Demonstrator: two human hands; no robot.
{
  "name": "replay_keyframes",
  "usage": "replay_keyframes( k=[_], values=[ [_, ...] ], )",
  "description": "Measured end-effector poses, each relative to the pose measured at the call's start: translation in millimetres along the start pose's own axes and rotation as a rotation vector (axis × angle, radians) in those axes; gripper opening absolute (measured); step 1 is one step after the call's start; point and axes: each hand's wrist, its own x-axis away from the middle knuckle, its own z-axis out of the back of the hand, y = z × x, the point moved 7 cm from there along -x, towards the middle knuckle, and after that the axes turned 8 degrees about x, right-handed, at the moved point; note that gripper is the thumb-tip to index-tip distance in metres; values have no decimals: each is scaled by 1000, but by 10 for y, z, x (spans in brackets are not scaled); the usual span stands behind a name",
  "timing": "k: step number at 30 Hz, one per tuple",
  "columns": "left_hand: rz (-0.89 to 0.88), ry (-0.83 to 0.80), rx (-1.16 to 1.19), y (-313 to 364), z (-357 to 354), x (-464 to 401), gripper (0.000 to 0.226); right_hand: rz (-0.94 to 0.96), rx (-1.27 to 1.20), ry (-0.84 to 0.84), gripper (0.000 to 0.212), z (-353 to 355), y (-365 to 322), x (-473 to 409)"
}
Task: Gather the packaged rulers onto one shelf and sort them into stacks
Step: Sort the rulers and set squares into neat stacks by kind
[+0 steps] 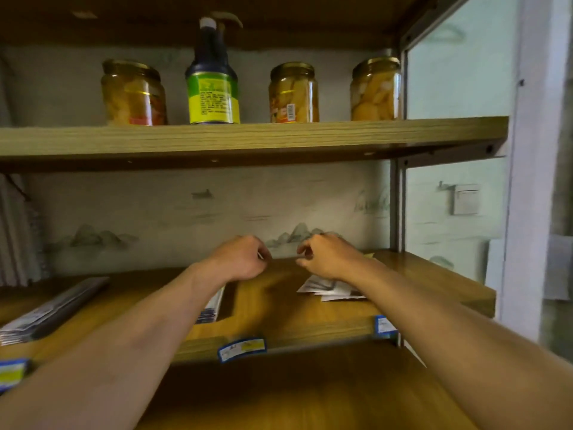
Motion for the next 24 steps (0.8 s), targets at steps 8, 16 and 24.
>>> replay_keyframes(
  k=[8,16,24],
  values=[
    [84,-122,-17,601,-715,-182,44,-146,-10,17,26,76,992,281],
    [200,-155,23,577,-957,-338,40,-281,-41,15,45,-146,1144,299],
    [201,-177,664,462,-752,-199,46,-336,-219,8,60,-171,1089,343]
  ],
)
